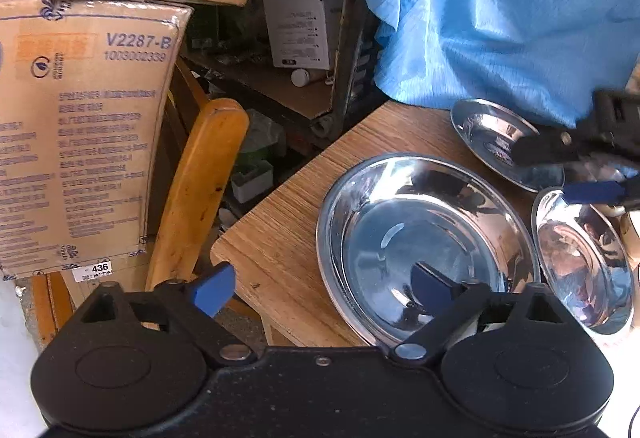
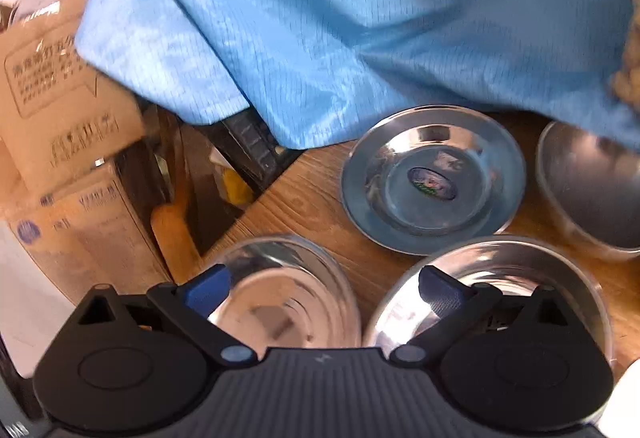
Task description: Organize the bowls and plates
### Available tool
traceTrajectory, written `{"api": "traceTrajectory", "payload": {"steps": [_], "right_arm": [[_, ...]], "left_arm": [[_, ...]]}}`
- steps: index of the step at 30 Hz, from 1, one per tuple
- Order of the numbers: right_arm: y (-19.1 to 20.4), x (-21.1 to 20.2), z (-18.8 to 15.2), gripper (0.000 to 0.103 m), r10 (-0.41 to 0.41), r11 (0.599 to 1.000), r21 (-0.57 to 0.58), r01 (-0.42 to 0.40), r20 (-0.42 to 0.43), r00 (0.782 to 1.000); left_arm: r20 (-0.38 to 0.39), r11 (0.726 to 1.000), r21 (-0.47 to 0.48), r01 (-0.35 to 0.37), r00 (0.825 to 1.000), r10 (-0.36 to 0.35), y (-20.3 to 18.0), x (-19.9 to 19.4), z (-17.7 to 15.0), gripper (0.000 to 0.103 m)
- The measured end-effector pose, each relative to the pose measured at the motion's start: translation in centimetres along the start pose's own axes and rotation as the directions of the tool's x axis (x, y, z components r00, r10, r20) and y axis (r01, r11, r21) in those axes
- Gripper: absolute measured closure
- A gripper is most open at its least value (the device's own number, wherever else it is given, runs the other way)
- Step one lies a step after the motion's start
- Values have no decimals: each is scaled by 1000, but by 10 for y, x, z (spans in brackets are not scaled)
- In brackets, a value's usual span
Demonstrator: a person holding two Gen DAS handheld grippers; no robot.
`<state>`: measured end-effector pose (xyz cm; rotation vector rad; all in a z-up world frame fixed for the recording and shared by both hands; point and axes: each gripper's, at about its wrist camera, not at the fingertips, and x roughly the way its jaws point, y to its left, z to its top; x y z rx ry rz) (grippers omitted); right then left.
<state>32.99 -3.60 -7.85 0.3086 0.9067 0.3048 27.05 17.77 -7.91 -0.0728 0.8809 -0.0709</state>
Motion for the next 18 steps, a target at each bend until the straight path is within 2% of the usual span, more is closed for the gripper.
{"api": "traceTrajectory", "payload": {"steps": [3,5,10,15,18], "right_arm": [[6,9,0,12,-11,999,-47,10,-23,1000],[11,14,0,15,-19,997,-75,16,-34,999],[20,25,-1,36,-55,990,-131,48,-48,997],[18,38,-3,44,-64,990,-134,54,-72,995],[19,44,-4,56,-83,986,-149,70,-84,993]], "left_arm": [[-14,1000,-5,10,1000,-10,1,3,0,18],[-23,1000,-17,22,999,-22,3,4,1,19],[-43,991,-59,120,992,-123,8,8,1,31],[-37,987,-80,137,989,-141,10,8,0,48],[-32,986,-92,142,989,-146,12,7,0,54]]}}
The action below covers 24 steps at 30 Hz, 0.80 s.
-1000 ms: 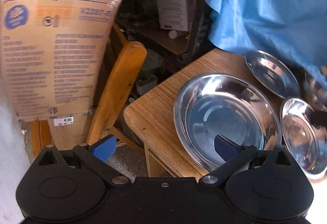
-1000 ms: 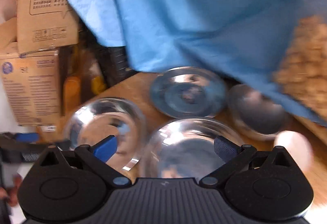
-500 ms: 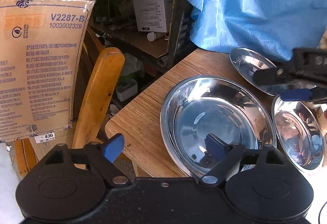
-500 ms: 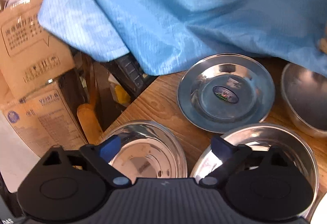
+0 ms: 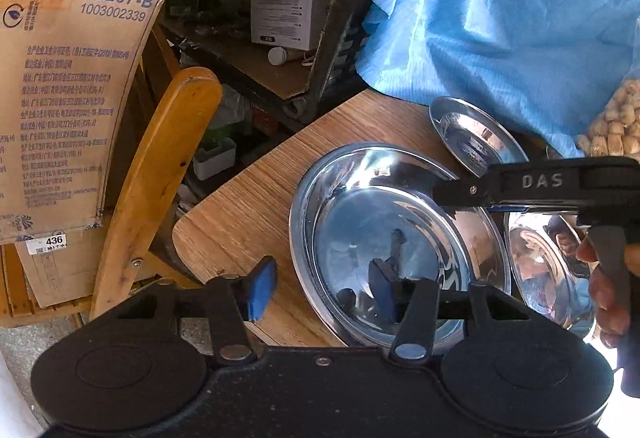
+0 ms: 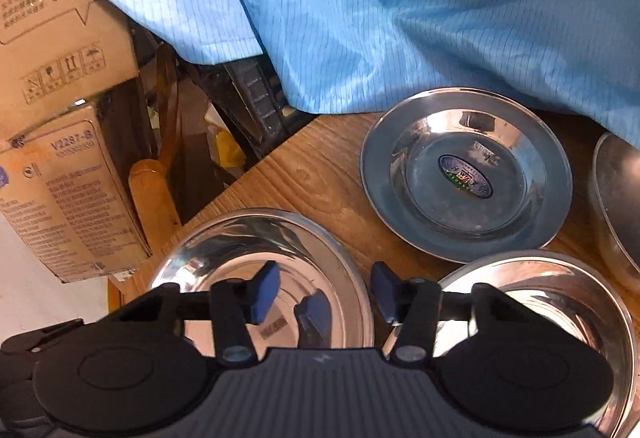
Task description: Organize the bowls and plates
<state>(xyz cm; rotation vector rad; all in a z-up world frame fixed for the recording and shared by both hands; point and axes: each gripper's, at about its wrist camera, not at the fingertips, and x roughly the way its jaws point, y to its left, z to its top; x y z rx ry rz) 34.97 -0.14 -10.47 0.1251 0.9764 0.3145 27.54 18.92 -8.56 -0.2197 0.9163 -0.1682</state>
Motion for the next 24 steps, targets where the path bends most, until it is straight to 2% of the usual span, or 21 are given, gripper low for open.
{"api": "traceTrajectory", "payload": {"steps": [2,4,6,9,12,15,18,24], "right_arm": [[1,3,0,63,-16,1000,-11,16,-9,1000],[1,6,0,75,-29,1000,-4,29,-28,999],[1,5,-1,76,-32,999,16,32,-29,999],[-2,3,-3,82,-42,998,37,43,-24,999],[-5,-1,-4,83,-17,997,81,19,-22,1000],[-6,-15,-7,84,41,990,132,-43,18,999],[-3,-32,-10,84,65,986,147,-73,57,996],[-17,-72,-20,84,41,972,221,-75,151,988]], "left_arm": [[2,1000,4,-7,1000,7,-1,0,0,60],[2,1000,-1,-8,1000,8,-1,1,1,68],[3,1000,-8,-11,1000,11,0,2,2,71],[9,1000,-25,-10,1000,10,3,2,1,76],[7,999,-31,-16,1000,16,6,2,3,79],[11,998,-54,-33,999,33,12,-1,7,79],[26,996,-84,-13,1000,16,20,-7,14,80],[45,999,-4,32,998,-32,6,-9,27,81]]}}
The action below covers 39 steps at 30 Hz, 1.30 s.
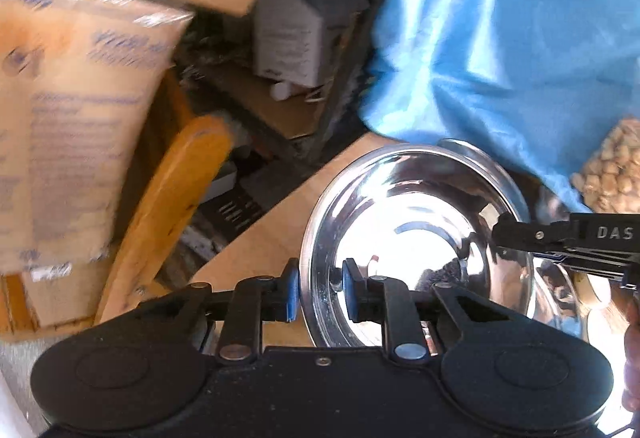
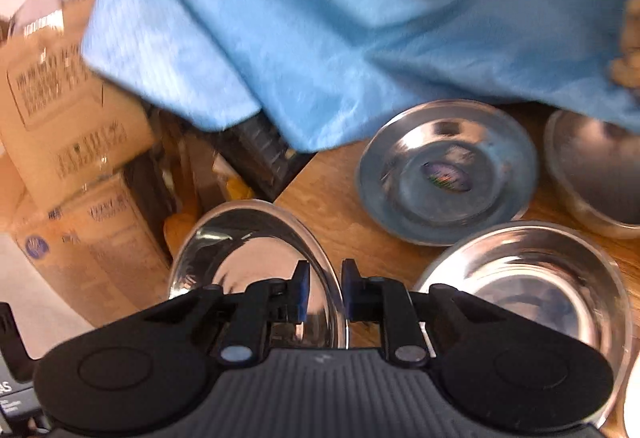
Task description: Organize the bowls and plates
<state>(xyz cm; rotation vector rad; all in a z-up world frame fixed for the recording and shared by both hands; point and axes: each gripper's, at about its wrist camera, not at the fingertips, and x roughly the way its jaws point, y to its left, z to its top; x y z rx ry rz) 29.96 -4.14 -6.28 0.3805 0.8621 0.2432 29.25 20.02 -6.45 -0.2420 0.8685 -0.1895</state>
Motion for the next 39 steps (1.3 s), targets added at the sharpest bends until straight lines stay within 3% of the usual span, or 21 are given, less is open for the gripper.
{"api": "traceTrajectory", "payload": {"steps": [6,14,25,32,39], "right_arm": [[-41,-35,-8,84,-76,988,137,69,46,996],[-87,-72,-32,84,-226,938,286,193,86,970],[-112,-75,-42,84,-330,896,333,293,59,942],[-112,-61,-34,84,-352,896,301,326,35,935],[-113,-50,-31,84,-364,897,273,347,12,931]], "left_arm": [[-30,991,93,97,995,-95,-41,20,3,81],[-108,945,236,227,972,-206,-103,46,-4,81],[-173,894,391,218,972,-161,-144,63,-17,79],[-158,886,430,175,981,-117,-149,65,-18,78],[-174,890,421,175,979,-111,-147,70,-16,77]]}}
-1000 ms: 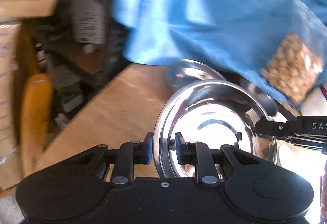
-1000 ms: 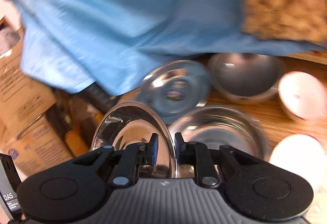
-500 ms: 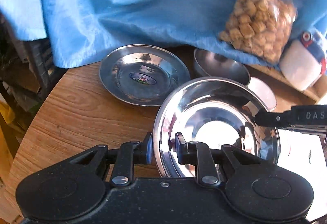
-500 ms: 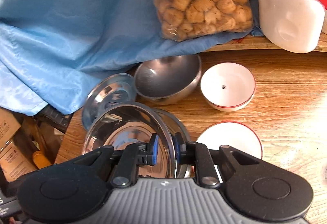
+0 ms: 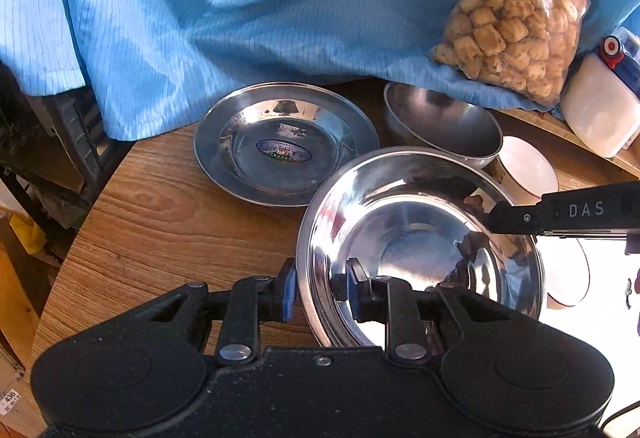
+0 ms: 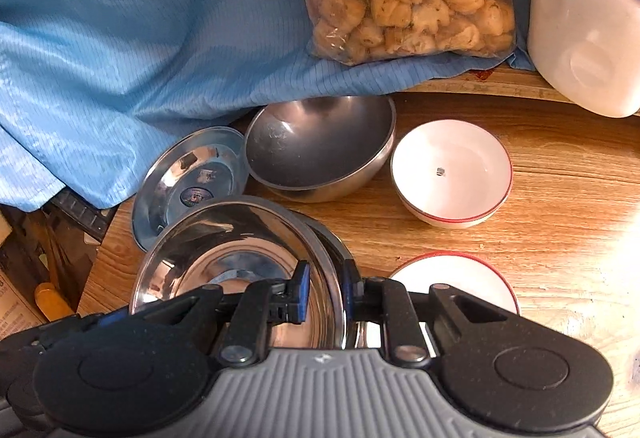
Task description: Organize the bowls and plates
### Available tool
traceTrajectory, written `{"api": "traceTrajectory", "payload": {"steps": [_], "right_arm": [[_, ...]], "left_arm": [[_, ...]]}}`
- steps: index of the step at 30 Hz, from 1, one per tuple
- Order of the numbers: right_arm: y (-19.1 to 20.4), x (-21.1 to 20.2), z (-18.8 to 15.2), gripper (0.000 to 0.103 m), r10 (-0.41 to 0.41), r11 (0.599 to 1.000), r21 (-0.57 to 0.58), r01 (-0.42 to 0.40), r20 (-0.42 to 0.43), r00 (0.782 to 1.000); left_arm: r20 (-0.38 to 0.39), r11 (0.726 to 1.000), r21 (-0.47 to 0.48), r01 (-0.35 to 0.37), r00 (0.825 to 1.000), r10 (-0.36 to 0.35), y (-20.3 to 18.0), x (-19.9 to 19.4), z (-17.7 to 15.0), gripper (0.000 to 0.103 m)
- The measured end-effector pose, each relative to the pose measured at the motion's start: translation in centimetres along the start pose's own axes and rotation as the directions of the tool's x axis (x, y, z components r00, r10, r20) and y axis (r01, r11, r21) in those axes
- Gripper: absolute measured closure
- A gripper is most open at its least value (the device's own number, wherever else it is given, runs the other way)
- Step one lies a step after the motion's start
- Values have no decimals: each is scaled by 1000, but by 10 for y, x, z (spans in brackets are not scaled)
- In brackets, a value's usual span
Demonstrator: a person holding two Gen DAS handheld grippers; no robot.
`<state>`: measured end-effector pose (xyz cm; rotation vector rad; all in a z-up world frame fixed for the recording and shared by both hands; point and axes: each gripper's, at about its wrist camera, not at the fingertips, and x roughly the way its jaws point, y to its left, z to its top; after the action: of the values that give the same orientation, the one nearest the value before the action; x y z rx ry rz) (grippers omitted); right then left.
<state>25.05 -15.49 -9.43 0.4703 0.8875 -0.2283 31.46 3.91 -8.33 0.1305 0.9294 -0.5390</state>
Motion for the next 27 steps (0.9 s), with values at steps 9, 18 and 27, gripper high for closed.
{"api": "traceTrajectory", "payload": {"steps": [9,18,27], "right_arm": [[4,5,4,84,-31,999,-28,31,1,1000],[9,10,9,79,-45,997,-55,45,3,999],[12,16,10,66,-38,997,-71,38,-5,999]], "left_arm": [[-30,1000,-8,11,999,-11,0,10,-1,75],[-52,1000,-12,26,998,-26,3,19,-1,73],[-23,997,-51,55,998,-56,15,12,3,42]]}}
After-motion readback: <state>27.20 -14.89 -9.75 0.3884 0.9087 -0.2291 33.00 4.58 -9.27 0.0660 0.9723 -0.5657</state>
